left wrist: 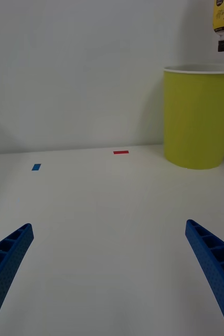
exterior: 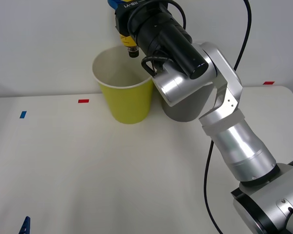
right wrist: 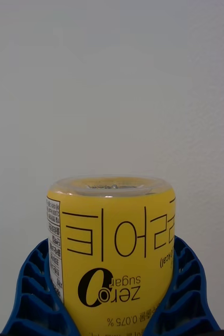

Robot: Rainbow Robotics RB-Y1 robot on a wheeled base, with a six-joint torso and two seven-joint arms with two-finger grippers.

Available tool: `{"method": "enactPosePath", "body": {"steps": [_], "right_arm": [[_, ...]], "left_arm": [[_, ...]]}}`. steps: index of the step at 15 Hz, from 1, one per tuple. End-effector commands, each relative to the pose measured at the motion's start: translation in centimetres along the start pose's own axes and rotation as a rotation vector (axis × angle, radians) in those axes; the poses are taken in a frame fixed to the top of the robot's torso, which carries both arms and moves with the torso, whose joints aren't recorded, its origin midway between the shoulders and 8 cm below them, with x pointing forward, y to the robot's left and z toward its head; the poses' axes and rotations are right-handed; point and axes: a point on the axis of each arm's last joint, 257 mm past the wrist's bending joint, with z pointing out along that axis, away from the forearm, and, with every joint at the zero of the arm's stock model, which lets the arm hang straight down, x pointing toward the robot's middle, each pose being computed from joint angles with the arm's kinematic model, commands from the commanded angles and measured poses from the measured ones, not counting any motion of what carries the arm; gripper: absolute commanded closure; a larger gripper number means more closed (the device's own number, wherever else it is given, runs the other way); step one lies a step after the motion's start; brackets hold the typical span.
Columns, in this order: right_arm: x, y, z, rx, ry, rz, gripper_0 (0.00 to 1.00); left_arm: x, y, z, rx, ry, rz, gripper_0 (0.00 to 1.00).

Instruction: Put cans in the gray bin and PET bottles in the light green bin.

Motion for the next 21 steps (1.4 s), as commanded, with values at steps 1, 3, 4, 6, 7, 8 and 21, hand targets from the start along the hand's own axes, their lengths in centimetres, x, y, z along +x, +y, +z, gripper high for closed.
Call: {"method": "enactPosePath", "body": {"steps": [1, 3, 4, 6, 7, 8, 21], "right_arm": [[0.1, -0.2, 0.3, 0.0, 0.003, 0.001, 1.0], [0.1, 0.0, 0.3, -0.003, 0.004, 0.021, 1.0], [0.2, 0.0, 0.3, -0.004, 0.006, 0.032, 1.0], [0.1, 0.6, 0.3, -0.012, 0.002, 0.059, 1.0], [0.0, 0.9, 0.4, -0.015, 0.0, 0.071, 1.0], [0.0, 0.8, 0.4, -0.014, -0.001, 0.074, 1.0], [0.2, 1.8, 0.3, -0.014, -0.003, 0.065, 0.0]], "left_arm": [[0.0, 0.0, 0.0, 0.0, 0.0, 0.0, 0.0], [0.0, 0.0, 0.0, 0.0, 0.0, 0.0, 0.0], [0.0, 0.0, 0.0, 0.0, 0.0, 0.0, 0.0], [0.0, 0.0, 0.0, 0.0, 0.0, 0.0, 0.0], [0.0, 0.0, 0.0, 0.0, 0.0, 0.0, 0.0], [0.0, 0.0, 0.0, 0.0, 0.0, 0.0, 0.0], [0.0, 0.0, 0.0, 0.0, 0.0, 0.0, 0.0]]}}
